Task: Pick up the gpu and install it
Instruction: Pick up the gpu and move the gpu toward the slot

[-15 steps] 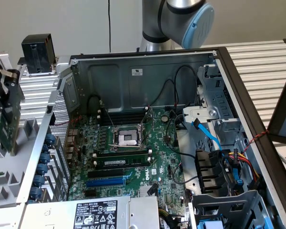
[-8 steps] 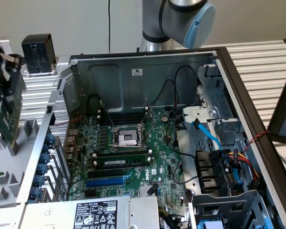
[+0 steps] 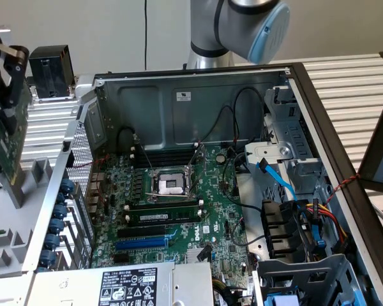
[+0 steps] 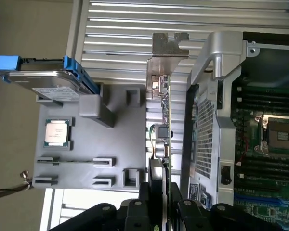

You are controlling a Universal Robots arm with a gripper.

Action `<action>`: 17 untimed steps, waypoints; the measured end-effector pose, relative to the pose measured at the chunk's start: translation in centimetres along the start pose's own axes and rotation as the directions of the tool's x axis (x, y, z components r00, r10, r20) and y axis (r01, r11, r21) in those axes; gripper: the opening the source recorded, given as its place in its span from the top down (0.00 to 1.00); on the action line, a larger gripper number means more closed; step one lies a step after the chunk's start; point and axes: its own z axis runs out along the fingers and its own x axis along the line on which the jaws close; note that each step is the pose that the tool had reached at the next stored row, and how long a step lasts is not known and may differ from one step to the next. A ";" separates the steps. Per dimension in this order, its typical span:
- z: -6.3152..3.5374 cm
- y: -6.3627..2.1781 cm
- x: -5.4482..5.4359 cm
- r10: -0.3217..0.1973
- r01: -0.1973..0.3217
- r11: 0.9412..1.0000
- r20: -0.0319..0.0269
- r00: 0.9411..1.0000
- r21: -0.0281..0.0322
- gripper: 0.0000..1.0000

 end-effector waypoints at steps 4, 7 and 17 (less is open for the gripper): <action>-1.94 -0.58 -1.0 0.002 -0.002 1.000 -0.009 1.000 0.000 0.73; -3.21 -0.93 -1.8 0.003 -0.003 1.000 -0.017 1.000 -0.001 0.73; -5.07 -1.42 -5.4 0.008 -0.009 1.000 -0.049 0.999 -0.002 0.73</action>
